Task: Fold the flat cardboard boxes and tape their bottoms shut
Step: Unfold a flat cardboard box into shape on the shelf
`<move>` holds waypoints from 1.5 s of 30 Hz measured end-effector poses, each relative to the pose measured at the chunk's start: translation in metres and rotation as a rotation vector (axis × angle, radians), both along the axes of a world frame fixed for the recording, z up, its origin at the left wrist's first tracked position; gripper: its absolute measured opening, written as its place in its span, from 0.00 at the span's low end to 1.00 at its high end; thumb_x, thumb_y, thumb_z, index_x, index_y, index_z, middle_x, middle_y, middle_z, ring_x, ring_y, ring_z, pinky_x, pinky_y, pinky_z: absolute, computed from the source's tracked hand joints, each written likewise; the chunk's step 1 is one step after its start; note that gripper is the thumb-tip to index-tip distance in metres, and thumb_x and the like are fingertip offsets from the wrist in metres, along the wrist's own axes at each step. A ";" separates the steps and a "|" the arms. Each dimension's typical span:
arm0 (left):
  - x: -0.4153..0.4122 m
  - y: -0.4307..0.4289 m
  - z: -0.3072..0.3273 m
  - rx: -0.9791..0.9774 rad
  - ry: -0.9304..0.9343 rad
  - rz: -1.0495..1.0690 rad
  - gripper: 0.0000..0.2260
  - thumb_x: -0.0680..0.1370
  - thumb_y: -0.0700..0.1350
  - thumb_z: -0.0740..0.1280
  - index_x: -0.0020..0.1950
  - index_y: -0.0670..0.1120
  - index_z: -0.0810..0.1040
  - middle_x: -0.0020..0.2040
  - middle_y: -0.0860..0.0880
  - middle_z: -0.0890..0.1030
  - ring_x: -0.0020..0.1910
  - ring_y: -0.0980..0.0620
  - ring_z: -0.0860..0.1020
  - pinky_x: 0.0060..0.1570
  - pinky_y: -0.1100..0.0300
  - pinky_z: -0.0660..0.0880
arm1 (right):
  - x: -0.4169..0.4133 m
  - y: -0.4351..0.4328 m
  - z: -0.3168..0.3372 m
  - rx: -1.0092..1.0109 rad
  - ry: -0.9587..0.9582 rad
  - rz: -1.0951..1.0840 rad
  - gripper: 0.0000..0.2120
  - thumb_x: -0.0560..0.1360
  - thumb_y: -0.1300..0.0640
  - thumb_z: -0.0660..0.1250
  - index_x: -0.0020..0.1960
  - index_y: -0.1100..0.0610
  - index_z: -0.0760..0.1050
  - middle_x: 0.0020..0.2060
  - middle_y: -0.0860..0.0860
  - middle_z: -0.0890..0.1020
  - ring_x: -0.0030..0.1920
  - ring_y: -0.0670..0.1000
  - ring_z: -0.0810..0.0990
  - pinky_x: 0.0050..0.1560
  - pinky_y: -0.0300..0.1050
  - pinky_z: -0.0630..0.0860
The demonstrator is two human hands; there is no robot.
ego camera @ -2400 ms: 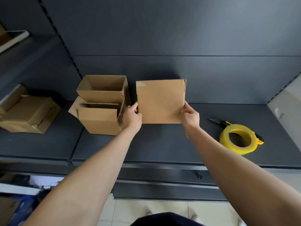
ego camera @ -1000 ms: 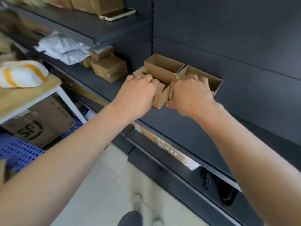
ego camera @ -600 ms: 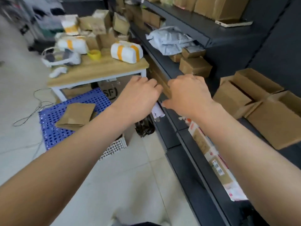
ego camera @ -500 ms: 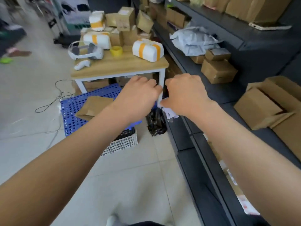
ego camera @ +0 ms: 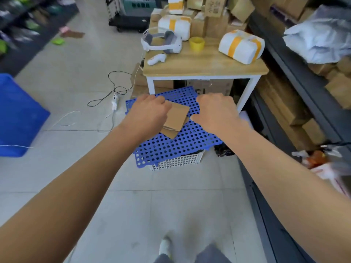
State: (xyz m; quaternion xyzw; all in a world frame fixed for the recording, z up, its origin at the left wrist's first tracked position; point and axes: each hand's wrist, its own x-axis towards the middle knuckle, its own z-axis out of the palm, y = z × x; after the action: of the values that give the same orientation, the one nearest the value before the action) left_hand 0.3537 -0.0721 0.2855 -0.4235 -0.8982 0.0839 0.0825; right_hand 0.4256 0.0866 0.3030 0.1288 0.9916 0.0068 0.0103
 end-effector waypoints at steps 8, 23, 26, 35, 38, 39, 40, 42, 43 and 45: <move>-0.102 0.014 -0.045 0.002 -0.121 0.038 0.13 0.81 0.44 0.58 0.63 0.45 0.74 0.54 0.46 0.76 0.55 0.44 0.74 0.61 0.50 0.66 | -0.093 0.022 -0.047 -0.045 -0.073 -0.029 0.17 0.79 0.48 0.63 0.37 0.56 0.64 0.30 0.50 0.65 0.39 0.54 0.69 0.42 0.49 0.65; -0.296 0.044 -0.177 -0.215 -0.504 0.029 0.15 0.82 0.45 0.57 0.68 0.43 0.70 0.61 0.43 0.73 0.57 0.42 0.74 0.58 0.49 0.69 | -0.261 0.043 -0.181 -0.209 -0.203 -0.285 0.10 0.78 0.52 0.62 0.43 0.57 0.67 0.31 0.50 0.68 0.37 0.53 0.71 0.39 0.46 0.67; -0.329 0.052 -0.211 -0.248 -0.612 0.031 0.16 0.82 0.45 0.58 0.68 0.41 0.69 0.63 0.42 0.72 0.57 0.42 0.75 0.59 0.48 0.70 | -0.280 0.039 -0.219 -0.323 -0.263 -0.439 0.11 0.79 0.53 0.61 0.55 0.60 0.72 0.33 0.51 0.69 0.37 0.52 0.71 0.37 0.46 0.68; -0.374 0.062 -0.320 -0.194 -0.895 0.208 0.26 0.80 0.52 0.61 0.74 0.41 0.61 0.70 0.38 0.66 0.49 0.42 0.76 0.45 0.52 0.74 | -0.289 0.037 -0.337 -0.651 -0.341 -0.824 0.28 0.78 0.53 0.62 0.73 0.60 0.58 0.65 0.59 0.69 0.61 0.60 0.73 0.56 0.55 0.76; -0.376 0.061 -0.342 -0.081 -1.059 0.321 0.23 0.79 0.52 0.63 0.70 0.42 0.66 0.61 0.39 0.74 0.41 0.46 0.75 0.30 0.59 0.66 | -0.289 0.037 -0.360 -0.768 -0.330 -0.905 0.38 0.77 0.52 0.63 0.78 0.59 0.44 0.68 0.61 0.66 0.65 0.63 0.70 0.60 0.58 0.74; -0.376 0.062 -0.346 -0.059 -1.092 0.351 0.17 0.79 0.52 0.63 0.64 0.44 0.71 0.53 0.41 0.77 0.37 0.48 0.72 0.29 0.60 0.64 | -0.289 0.037 -0.364 -0.788 -0.326 -0.925 0.38 0.77 0.52 0.63 0.78 0.59 0.44 0.69 0.62 0.65 0.65 0.63 0.70 0.59 0.57 0.74; -0.376 0.061 -0.350 -0.047 -1.111 0.373 0.09 0.79 0.51 0.64 0.53 0.46 0.74 0.45 0.44 0.76 0.34 0.51 0.70 0.29 0.60 0.64 | -0.290 0.036 -0.366 -0.806 -0.319 -0.937 0.37 0.77 0.52 0.63 0.78 0.59 0.46 0.70 0.62 0.64 0.63 0.62 0.72 0.56 0.55 0.75; -0.375 0.062 -0.353 -0.031 -1.120 0.383 0.11 0.79 0.48 0.63 0.39 0.49 0.67 0.34 0.49 0.69 0.29 0.53 0.66 0.29 0.60 0.62 | -0.293 0.036 -0.369 -0.829 -0.302 -0.969 0.36 0.78 0.53 0.63 0.77 0.60 0.46 0.69 0.62 0.65 0.55 0.59 0.76 0.44 0.49 0.75; -0.374 0.061 -0.355 -0.014 -1.116 0.390 0.11 0.79 0.47 0.64 0.39 0.48 0.67 0.32 0.49 0.68 0.29 0.53 0.66 0.29 0.60 0.62 | -0.294 0.036 -0.369 -0.832 -0.291 -0.985 0.36 0.78 0.54 0.63 0.77 0.60 0.46 0.68 0.61 0.66 0.54 0.58 0.76 0.42 0.48 0.73; -0.375 0.060 -0.356 -0.005 -1.104 0.400 0.07 0.78 0.46 0.65 0.45 0.44 0.70 0.32 0.49 0.69 0.29 0.53 0.67 0.28 0.60 0.63 | -0.295 0.036 -0.372 -0.827 -0.266 -0.989 0.35 0.78 0.54 0.62 0.77 0.61 0.47 0.66 0.61 0.68 0.55 0.58 0.76 0.42 0.47 0.73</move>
State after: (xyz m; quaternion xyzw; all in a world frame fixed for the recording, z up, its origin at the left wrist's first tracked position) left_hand -0.0214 -0.0121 -0.0709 -0.2270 -0.8706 -0.1328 -0.4159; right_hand 0.1308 0.1223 -0.0690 0.5527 0.7266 -0.3644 0.1835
